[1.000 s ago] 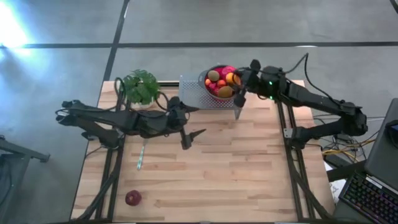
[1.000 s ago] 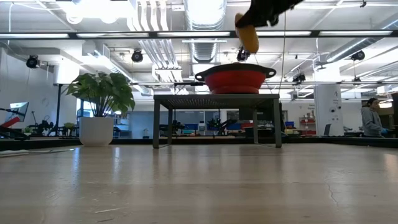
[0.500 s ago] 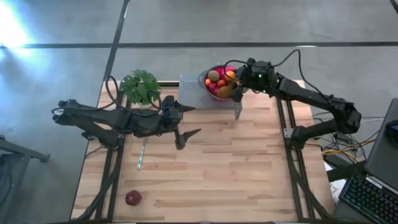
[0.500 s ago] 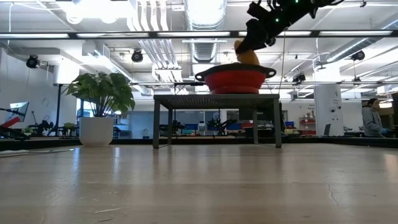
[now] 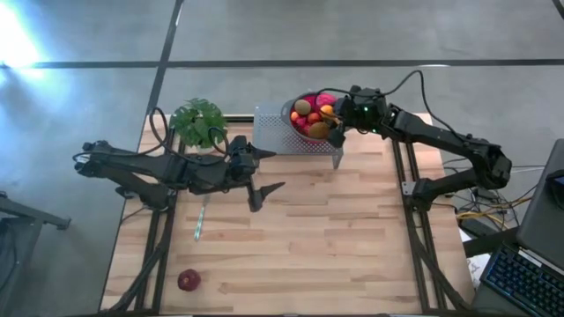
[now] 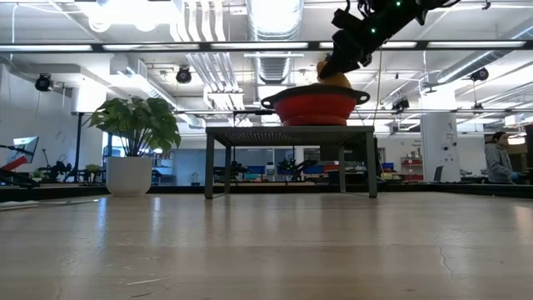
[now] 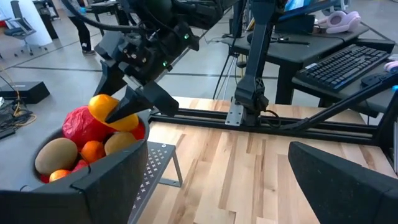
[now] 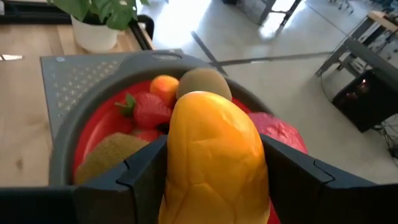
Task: Pick & Place Fruit
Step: Put the mango into the strainer bowl on the shelf, then put the apple into the strainer bowl on the shelf
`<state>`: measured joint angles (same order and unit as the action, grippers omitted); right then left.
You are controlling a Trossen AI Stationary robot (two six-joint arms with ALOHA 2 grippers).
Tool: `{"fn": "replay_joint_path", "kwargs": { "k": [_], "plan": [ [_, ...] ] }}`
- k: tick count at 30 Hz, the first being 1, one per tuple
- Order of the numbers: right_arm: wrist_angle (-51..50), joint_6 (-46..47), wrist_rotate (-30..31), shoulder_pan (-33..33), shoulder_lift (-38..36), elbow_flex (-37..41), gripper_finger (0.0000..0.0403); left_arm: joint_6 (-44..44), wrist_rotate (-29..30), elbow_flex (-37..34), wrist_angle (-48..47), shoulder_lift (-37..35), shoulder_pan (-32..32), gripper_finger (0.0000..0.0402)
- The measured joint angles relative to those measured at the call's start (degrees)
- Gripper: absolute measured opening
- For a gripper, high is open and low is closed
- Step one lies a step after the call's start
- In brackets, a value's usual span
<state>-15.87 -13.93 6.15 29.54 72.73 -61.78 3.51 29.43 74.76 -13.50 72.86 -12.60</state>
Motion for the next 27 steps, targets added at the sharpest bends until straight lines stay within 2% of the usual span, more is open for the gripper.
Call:
{"fn": "replay_joint_path", "kwargs": {
  "k": [12,17,22,27],
  "plan": [
    [-2.3,-0.3,0.3,0.0,-0.3,-3.2,0.0311,0.2,-0.1,0.0,-0.6,0.0,0.0,0.0392],
    [-9.4,-1.0,0.4,-0.9,-0.6,-8.0,0.0341,-0.7,-4.7,0.0,-3.9,0.0,-0.1,0.0392],
    [-17.3,0.1,1.1,-4.0,-1.1,-12.8,0.0348,-0.5,-4.9,0.0,-9.7,0.0,-1.1,0.0392],
    [-24.4,0.9,5.5,-8.0,-2.1,-16.0,0.0328,0.3,-4.9,0.0,-18.6,0.0,-3.8,0.0392]
  ]
}}
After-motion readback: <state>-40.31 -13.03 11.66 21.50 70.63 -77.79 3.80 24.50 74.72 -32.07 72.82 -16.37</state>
